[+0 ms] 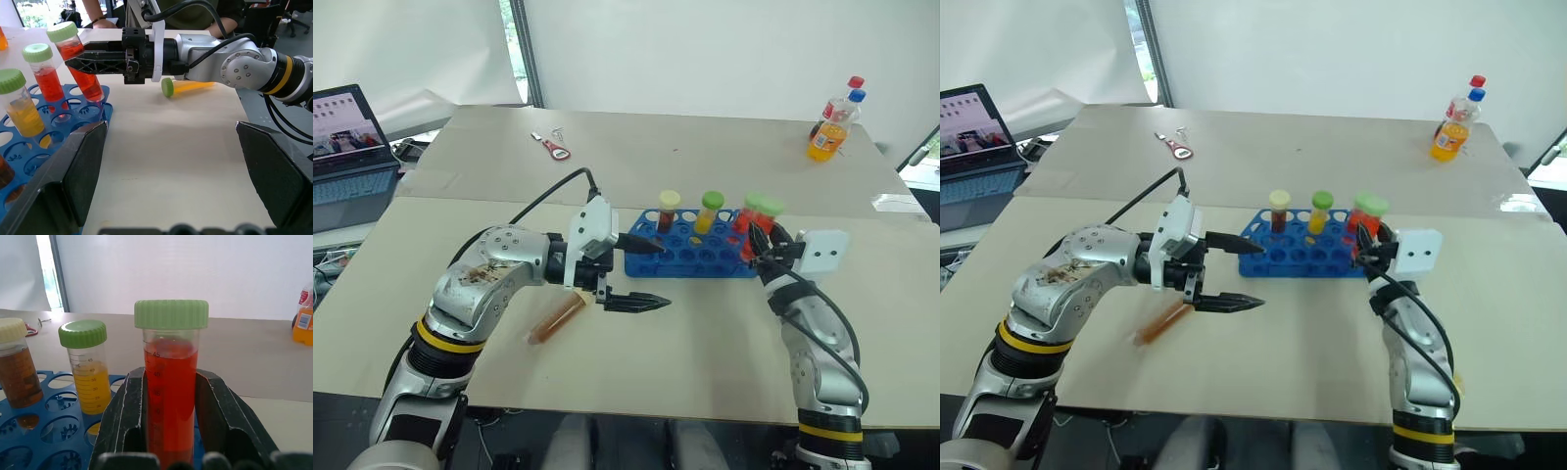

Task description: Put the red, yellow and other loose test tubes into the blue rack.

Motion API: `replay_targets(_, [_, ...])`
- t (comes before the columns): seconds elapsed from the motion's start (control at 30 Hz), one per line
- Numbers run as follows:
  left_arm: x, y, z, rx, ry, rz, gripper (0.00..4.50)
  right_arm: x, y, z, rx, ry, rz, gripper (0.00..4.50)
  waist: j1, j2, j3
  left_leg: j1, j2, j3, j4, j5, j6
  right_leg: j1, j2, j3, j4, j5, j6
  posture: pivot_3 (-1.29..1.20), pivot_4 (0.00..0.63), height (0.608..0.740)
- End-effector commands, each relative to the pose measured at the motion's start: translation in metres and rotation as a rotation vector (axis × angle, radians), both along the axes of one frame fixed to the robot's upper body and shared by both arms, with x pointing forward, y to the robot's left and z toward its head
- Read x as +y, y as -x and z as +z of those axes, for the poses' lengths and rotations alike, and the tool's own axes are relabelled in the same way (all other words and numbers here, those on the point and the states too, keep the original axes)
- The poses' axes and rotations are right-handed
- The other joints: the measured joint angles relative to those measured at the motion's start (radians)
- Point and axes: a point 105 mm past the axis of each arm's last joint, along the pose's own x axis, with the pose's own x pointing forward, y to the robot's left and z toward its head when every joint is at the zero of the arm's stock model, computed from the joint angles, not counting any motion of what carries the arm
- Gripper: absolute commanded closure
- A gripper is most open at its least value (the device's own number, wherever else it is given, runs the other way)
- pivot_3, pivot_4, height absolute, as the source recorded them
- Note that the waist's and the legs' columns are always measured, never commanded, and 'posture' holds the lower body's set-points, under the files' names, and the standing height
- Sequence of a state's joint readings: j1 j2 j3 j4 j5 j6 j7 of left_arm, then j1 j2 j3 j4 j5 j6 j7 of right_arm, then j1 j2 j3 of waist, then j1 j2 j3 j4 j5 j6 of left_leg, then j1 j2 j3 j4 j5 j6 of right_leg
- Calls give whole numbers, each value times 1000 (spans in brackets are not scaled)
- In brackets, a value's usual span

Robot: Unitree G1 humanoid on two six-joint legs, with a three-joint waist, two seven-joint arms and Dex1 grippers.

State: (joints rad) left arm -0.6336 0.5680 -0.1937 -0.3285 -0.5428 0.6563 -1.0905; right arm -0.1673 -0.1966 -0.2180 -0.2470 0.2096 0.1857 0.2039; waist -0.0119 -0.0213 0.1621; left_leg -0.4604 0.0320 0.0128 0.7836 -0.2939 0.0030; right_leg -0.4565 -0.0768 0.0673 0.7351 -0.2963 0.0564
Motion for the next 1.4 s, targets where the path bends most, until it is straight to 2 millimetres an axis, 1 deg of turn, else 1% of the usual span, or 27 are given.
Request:
replay_targets(0.03, [-4,1,9,-37,11,-13,0,0,4,2,-13,15,0,3539,-2,0,0,0,0,0,0,0,0,0,0,0,0,0,0,0,150,671])
replay_targets(0.07, [-5,1,9,-40,16,-14,0,-1,6,4,-25,10,-3,3539,-2,0,0,0,0,0,0,0,0,0,0,0,0,0,0,0,150,671])
replay_targets(0.13, [-7,2,10,-39,29,-20,0,-3,9,5,-32,-2,-2,2507,-1,0,0,0,0,0,0,0,0,0,0,0,0,0,0,0,150,671])
replay_targets(0.17, [-7,2,10,-38,33,-21,0,-3,10,5,-33,-1,-2,2240,-1,0,0,0,0,0,0,0,0,0,0,0,0,0,0,0,150,671])
replay_targets(0.33, [-10,3,9,-33,39,-23,0,-8,19,8,2,57,14,487,-2,0,0,0,0,0,0,0,0,0,0,0,0,0,0,0,150,671])
replay_targets(0.37, [-11,3,8,-33,41,-23,0,-10,25,9,25,83,20,148,-2,0,0,0,0,0,0,0,0,0,0,0,0,0,0,0,150,671])
replay_targets(0.4, [-12,3,7,-35,41,-22,0,-12,33,12,43,105,37,27,1,0,0,0,0,0,0,0,0,0,0,0,0,0,0,0,150,671])
replay_targets(0.5, [-13,2,6,-38,44,-21,0,-23,61,25,114,222,90,27,6,1,0,-1,0,-1,0,0,0,0,0,0,-1,0,0,0,150,671])
replay_targets(0.53, [-13,1,5,-40,41,-22,0,-25,68,29,140,237,109,27,4,1,0,-1,-1,0,0,0,0,0,-1,0,-1,0,0,0,150,671])
replay_targets(0.57, [-12,1,3,-45,32,-27,0,-29,75,29,207,287,134,27,2,1,0,-1,0,0,0,0,0,0,0,0,-1,0,0,0,150,671])
replay_targets(0.63, [-13,3,0,-57,17,-46,0,-41,84,26,367,384,143,27,-2,0,0,0,-1,0,0,0,0,1,-1,1,-1,0,0,0,150,671])
replay_targets(0.7, [-14,7,-3,-73,-1,-77,0,-52,93,19,567,468,165,27,-4,0,0,1,0,-1,0,0,0,3,1,1,-1,0,0,0,150,671])
replay_targets(0.77, [-14,11,-7,-94,-21,-107,0,-66,102,7,777,503,164,27,-4,0,0,3,0,-1,0,0,1,4,2,1,-1,-1,-1,0,150,671])
replay_targets(0.8, [-15,12,-8,-99,-28,-120,0,-72,104,3,851,500,157,27,-4,0,0,3,0,-1,0,0,1,4,2,1,-1,-1,-1,0,150,671])
replay_targets(0.87, [-17,16,-10,-103,-31,-143,0,-80,107,-2,952,473,148,27,-1,0,0,3,1,-1,-1,0,1,5,2,1,-2,-1,-1,0,150,671])
replay_targets(0.97, [-17,23,-11,-108,-37,-189,0,-85,105,-11,1050,450,164,27,0,0,0,2,0,-1,-1,0,1,5,1,1,-4,-1,-1,0,150,671])
replay_targets(1.13, [-17,32,-12,-109,-49,-257,0,-93,100,-25,1153,435,163,27,3,0,1,2,-1,-1,-1,0,1,6,1,1,-5,-1,-1,0,150,671])
replay_targets(1.23, [-16,35,-14,-121,-70,-286,0,-91,100,-34,1209,416,204,27,2,0,1,2,0,-1,-1,0,1,6,1,1,-5,-1,0,0,150,671])
replay_targets(1.33, [-17,35,-16,-136,-76,-283,0,-85,103,-41,1256,411,255,27,3,0,0,2,0,-1,-1,0,1,6,1,1,-5,-1,0,0,150,671])
replay_targets(1.37, [-17,34,-15,-138,-74,-276,0,-84,104,-43,1265,412,267,565,2,0,0,2,0,-2,-1,0,1,6,1,1,-5,-1,0,0,150,671])
replay_targets(1.4, [-18,34,-15,-138,-73,-273,0,-83,105,-44,1271,406,273,828,2,0,0,2,0,-2,-1,0,1,6,1,1,-5,-1,0,0,150,671])
